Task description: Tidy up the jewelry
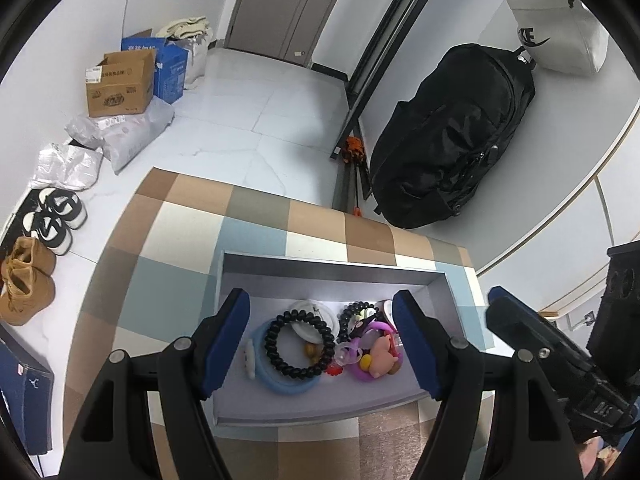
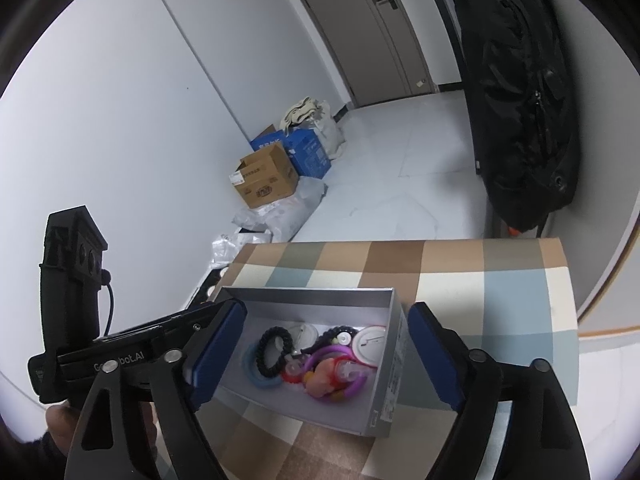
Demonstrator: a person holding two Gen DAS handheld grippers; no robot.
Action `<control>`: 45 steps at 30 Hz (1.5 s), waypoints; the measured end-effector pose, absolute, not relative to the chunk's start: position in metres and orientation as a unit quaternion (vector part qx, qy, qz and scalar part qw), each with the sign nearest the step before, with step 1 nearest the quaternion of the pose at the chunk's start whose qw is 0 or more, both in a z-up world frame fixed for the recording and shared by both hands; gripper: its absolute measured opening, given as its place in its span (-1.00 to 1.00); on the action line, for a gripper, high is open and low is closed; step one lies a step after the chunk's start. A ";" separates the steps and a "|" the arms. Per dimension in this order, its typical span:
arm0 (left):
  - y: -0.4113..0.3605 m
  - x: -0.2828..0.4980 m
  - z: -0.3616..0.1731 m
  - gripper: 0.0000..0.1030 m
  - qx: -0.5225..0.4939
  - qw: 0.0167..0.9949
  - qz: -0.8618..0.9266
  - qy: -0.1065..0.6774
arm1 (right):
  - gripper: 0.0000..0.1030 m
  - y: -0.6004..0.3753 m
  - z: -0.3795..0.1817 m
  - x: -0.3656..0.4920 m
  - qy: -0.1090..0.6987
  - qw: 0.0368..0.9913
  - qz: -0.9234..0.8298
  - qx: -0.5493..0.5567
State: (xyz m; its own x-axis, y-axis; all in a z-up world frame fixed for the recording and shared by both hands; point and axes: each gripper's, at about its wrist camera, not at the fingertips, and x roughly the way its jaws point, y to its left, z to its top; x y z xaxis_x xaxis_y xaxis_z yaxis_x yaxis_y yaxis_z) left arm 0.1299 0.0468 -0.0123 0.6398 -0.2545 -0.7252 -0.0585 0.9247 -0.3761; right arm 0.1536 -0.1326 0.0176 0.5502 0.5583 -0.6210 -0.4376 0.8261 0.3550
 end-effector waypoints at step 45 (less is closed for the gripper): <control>0.036 0.022 0.014 0.61 -0.069 0.952 0.052 0.293 | 1.00 -0.161 0.032 0.038 0.286 0.922 0.258 0.028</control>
State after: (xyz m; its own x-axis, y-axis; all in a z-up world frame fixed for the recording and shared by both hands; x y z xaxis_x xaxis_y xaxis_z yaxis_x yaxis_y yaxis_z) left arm 0.0218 0.0360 0.0142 0.8232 0.0578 -0.5648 -0.1390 0.9850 -0.1018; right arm 0.0383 -0.1612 0.0315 0.7032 0.4923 -0.5130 -0.4605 0.8651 0.1988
